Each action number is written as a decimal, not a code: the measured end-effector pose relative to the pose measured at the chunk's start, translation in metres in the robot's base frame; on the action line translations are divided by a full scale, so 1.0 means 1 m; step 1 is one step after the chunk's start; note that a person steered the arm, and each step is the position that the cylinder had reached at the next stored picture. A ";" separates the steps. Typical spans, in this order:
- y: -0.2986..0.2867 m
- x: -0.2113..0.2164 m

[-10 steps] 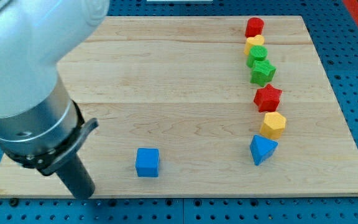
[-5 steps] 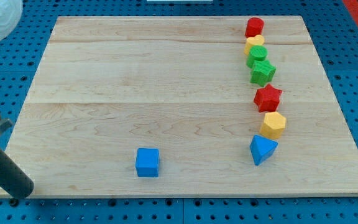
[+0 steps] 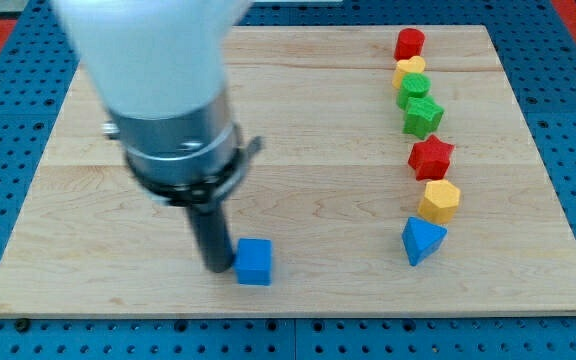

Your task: Locate the blue cube at the bottom side of the blue triangle

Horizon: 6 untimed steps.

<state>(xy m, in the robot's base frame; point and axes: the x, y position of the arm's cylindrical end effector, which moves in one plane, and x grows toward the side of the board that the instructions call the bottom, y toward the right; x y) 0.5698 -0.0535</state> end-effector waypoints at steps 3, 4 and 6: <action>0.088 0.009; 0.088 0.018; 0.101 0.018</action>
<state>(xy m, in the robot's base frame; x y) 0.5883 0.0479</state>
